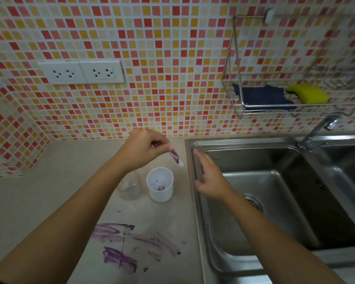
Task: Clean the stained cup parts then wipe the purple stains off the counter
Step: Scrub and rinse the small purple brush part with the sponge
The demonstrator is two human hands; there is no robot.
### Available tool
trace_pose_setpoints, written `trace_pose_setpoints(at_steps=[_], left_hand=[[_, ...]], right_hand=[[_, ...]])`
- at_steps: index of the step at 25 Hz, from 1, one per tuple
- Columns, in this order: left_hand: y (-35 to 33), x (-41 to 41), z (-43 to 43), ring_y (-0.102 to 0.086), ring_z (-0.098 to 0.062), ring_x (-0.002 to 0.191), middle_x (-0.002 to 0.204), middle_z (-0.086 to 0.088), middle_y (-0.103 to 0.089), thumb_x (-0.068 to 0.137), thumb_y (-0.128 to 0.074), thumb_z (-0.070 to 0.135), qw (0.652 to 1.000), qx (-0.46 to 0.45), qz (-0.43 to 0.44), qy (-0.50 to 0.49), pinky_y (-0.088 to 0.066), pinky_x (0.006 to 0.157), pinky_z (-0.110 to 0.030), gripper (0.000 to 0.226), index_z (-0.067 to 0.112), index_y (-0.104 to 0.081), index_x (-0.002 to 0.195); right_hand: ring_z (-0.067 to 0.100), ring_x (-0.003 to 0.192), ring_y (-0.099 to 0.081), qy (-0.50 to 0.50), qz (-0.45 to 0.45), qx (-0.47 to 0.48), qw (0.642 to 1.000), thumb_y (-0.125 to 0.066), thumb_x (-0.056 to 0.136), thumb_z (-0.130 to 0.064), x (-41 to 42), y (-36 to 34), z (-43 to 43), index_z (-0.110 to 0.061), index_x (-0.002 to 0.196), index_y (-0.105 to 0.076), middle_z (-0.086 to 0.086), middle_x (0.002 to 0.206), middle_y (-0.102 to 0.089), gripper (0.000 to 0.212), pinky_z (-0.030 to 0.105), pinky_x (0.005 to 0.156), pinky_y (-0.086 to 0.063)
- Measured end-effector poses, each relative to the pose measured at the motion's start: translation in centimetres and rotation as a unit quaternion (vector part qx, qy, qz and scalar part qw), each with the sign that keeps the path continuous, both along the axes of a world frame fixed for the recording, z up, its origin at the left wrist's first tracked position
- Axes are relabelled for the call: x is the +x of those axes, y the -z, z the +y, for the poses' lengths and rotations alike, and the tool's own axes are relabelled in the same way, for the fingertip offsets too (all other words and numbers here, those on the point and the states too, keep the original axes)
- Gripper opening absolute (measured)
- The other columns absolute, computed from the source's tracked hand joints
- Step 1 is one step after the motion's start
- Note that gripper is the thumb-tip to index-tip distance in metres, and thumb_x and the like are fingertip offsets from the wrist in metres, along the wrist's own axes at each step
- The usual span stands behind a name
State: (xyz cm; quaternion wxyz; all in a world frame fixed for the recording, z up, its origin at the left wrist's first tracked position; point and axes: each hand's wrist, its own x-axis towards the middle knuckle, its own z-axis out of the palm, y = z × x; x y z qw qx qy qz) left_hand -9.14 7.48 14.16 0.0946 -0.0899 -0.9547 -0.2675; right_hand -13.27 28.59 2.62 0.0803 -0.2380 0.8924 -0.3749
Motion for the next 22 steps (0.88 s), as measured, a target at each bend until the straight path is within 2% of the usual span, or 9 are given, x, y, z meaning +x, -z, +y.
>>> trace_pose_setpoints(at_steps=[2, 4, 6, 8, 11, 14, 17, 19, 22], left_hand=[[0.1, 0.1, 2.3, -0.059, -0.005, 0.065, 0.076, 0.003, -0.07, 0.082, -0.068, 0.03, 0.984, 0.175, -0.003, -0.039, -0.043, 0.06, -0.012, 0.012, 0.022, -0.075, 0.087], [0.9, -0.2, 5.6, -0.056, -0.006, 0.062, 0.071, -0.004, -0.067, 0.083, -0.067, 0.025, 0.925, 0.37, -0.036, -0.079, -0.045, 0.063, -0.02, 0.011, 0.018, -0.075, 0.078], [1.8, -0.5, 9.6, -0.052, -0.007, 0.061, 0.065, -0.001, -0.062, 0.084, -0.065, 0.02, 0.853, 0.505, -0.08, -0.105, -0.042, 0.064, -0.023, 0.018, 0.016, -0.074, 0.07], [2.6, -0.9, 13.2, -0.053, -0.011, 0.065, 0.064, 0.002, -0.063, 0.085, -0.065, 0.022, 0.811, 0.558, -0.122, -0.125, -0.043, 0.069, -0.027, 0.017, 0.015, -0.074, 0.072], [2.9, -1.7, 17.3, -0.053, -0.013, 0.068, 0.069, 0.0, -0.063, 0.085, -0.065, 0.025, 0.78, 0.594, -0.139, -0.14, -0.043, 0.071, -0.029, 0.014, 0.014, -0.071, 0.08], [2.3, -3.1, 22.2, -0.053, -0.012, 0.066, 0.068, 0.001, -0.062, 0.083, -0.066, 0.027, 0.759, 0.613, -0.128, -0.176, -0.042, 0.067, -0.027, 0.012, 0.019, -0.069, 0.074], [2.2, -4.4, 25.4, -0.05, -0.011, 0.064, 0.065, 0.002, -0.059, 0.083, -0.067, 0.028, 0.738, 0.627, -0.128, -0.212, -0.041, 0.064, -0.026, 0.014, 0.018, -0.069, 0.073], [2.2, -5.2, 27.5, -0.05, -0.01, 0.063, 0.066, 0.001, -0.057, 0.083, -0.067, 0.028, 0.718, 0.64, -0.132, -0.24, -0.042, 0.063, -0.024, 0.014, 0.015, -0.068, 0.079], [2.1, -6.0, 30.1, -0.05, -0.01, 0.062, 0.064, 0.002, -0.056, 0.084, -0.066, 0.027, 0.679, 0.667, -0.136, -0.274, -0.043, 0.063, -0.023, 0.013, 0.015, -0.066, 0.083]], right_hand=[[0.015, 0.127, -0.041, 0.098, 0.074, -0.042, 0.992, -0.057, 0.075, 0.007, -0.1, -2.6, 3.7, -0.022, 0.142, -0.032, 0.001, 0.145, -0.035, 0.077, 0.025, 0.098, -0.045], [0.013, 0.115, -0.047, 0.168, 0.181, -0.082, 0.966, -0.054, 0.074, 0.012, -0.7, -5.5, 8.0, -0.013, 0.131, -0.045, 0.006, 0.132, -0.047, 0.063, 0.015, 0.093, -0.042], [0.018, 0.108, -0.049, 0.206, 0.288, -0.096, 0.93, -0.053, 0.075, 0.01, -1.9, -8.6, 12.3, -0.005, 0.121, -0.051, 0.011, 0.118, -0.054, 0.048, 0.024, 0.091, -0.043], [0.017, 0.105, -0.048, 0.253, 0.348, -0.085, 0.899, -0.053, 0.081, 0.001, -3.8, -11.7, 16.1, -0.003, 0.116, -0.052, 0.014, 0.111, -0.055, 0.036, 0.025, 0.089, -0.039], [0.027, 0.108, -0.047, 0.302, 0.373, -0.024, 0.877, -0.052, 0.084, -0.011, -8.0, -15.3, 19.9, -0.003, 0.116, -0.049, 0.018, 0.115, -0.051, 0.033, 0.034, 0.091, -0.038], [0.039, 0.113, -0.044, 0.301, 0.334, 0.082, 0.889, -0.057, 0.084, -0.022, -13.9, -17.7, 24.2, 0.001, 0.123, -0.046, 0.025, 0.123, -0.046, 0.046, 0.042, 0.094, -0.037], [0.04, 0.134, -0.027, 0.242, 0.149, 0.198, 0.938, -0.058, 0.085, -0.046, -18.8, -18.0, 26.2, -0.008, 0.144, -0.022, 0.023, 0.149, -0.022, 0.079, 0.045, 0.108, -0.031], [0.037, 0.14, -0.019, 0.199, 0.045, 0.239, 0.949, -0.059, 0.079, -0.058, -21.0, -17.5, 26.6, -0.016, 0.148, -0.011, 0.018, 0.155, -0.012, 0.094, 0.045, 0.111, -0.028], [0.034, 0.136, -0.028, 0.146, 0.058, 0.249, 0.956, -0.061, 0.077, -0.061, -23.1, -16.5, 26.2, -0.015, 0.147, -0.017, 0.014, 0.152, -0.023, 0.095, 0.04, 0.108, -0.033]])
